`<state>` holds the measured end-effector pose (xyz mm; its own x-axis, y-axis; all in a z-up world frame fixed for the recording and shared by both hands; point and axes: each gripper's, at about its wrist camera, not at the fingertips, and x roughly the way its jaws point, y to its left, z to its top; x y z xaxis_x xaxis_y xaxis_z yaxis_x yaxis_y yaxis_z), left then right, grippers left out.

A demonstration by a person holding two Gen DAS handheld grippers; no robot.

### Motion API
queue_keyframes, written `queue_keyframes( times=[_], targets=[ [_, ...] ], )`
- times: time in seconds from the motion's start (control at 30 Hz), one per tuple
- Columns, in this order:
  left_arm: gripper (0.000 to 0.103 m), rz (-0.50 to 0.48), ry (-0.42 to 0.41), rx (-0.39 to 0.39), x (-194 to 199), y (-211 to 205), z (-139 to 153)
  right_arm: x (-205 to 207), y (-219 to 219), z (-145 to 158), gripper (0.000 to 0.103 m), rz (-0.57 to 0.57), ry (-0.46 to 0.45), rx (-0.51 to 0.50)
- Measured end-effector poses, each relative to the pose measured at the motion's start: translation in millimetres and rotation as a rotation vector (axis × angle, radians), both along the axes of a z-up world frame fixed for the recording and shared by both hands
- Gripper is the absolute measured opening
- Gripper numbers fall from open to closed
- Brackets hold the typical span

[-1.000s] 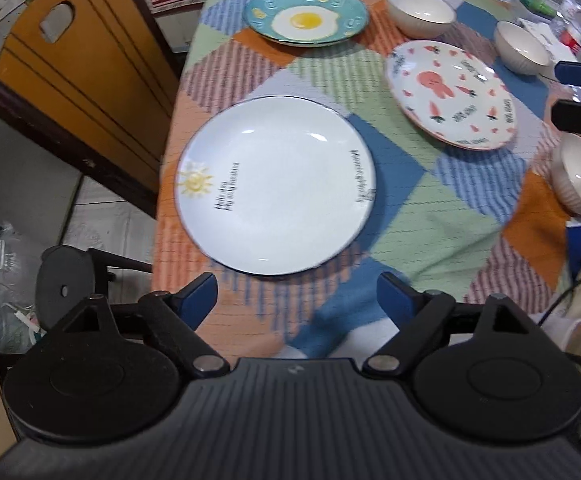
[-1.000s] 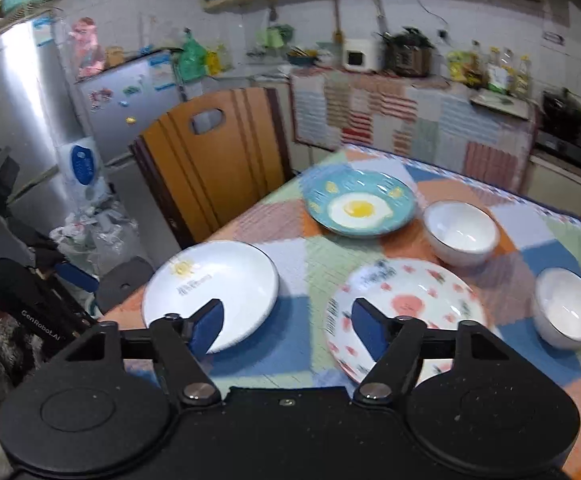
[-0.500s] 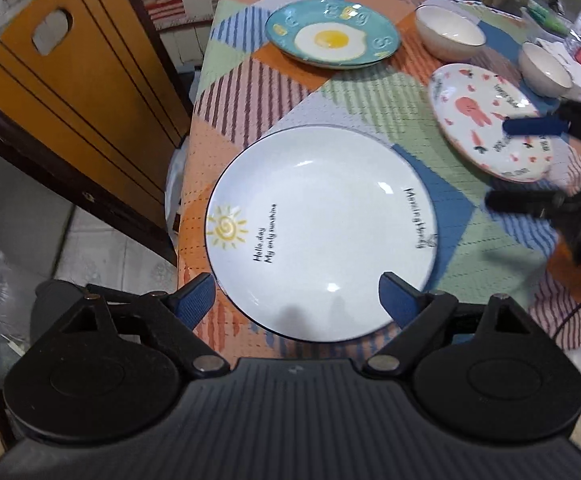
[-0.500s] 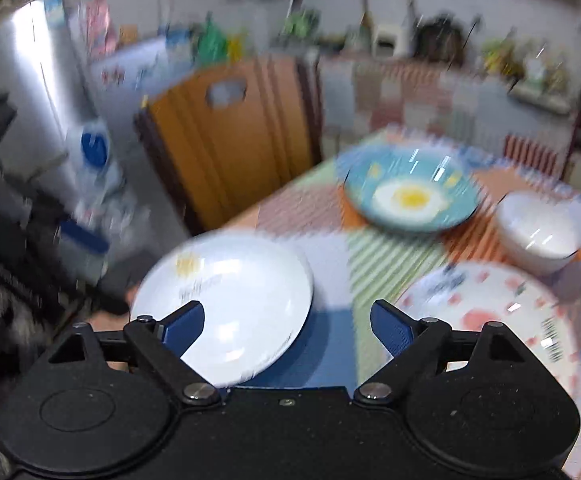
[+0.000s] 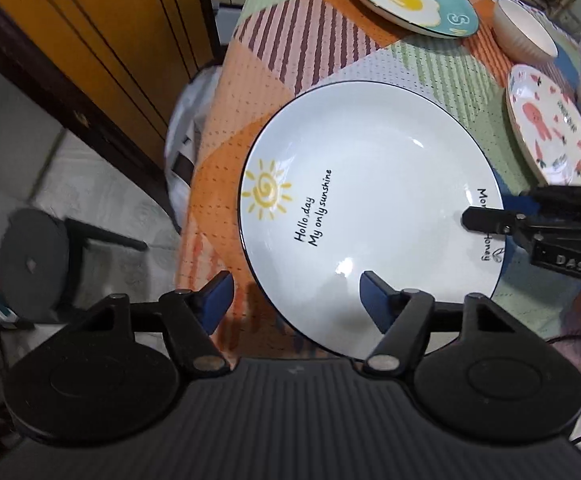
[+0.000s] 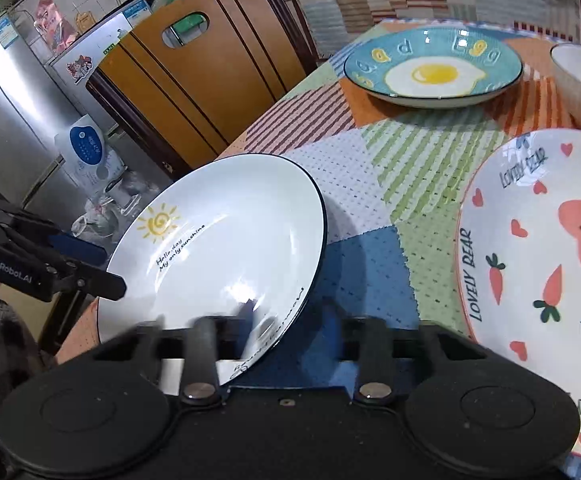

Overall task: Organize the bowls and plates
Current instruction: 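Grasp the white plate rim with the right gripper and lift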

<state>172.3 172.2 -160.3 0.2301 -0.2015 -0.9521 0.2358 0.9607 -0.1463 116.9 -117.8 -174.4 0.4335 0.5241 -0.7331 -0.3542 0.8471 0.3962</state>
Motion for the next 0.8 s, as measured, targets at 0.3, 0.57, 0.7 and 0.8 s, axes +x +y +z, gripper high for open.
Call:
queue_keyframes(
  times=[0.3,0.57,0.7,0.8],
  targets=[
    [0.035,0.024,0.083,-0.006,7.8,4.3,-19.5,8.1,10.3,4.5,0.021,-0.018,0.035,-0.047],
    [0.030,0.013,0.060,-0.002,5.7,1.5,-19.0,11.4,9.3,2.0,0.023,-0.012,0.048,-0.043],
    [0.030,-0.001,0.066,0.010,5.7,-0.3,-17.5,13.3,11.9,4.3,0.023,0.036,0.042,-0.068],
    [0.032,-0.007,0.071,0.003,3.7,0.7,-13.5,13.3,12.3,10.1,0.023,0.085,0.033,-0.082]
  ],
)
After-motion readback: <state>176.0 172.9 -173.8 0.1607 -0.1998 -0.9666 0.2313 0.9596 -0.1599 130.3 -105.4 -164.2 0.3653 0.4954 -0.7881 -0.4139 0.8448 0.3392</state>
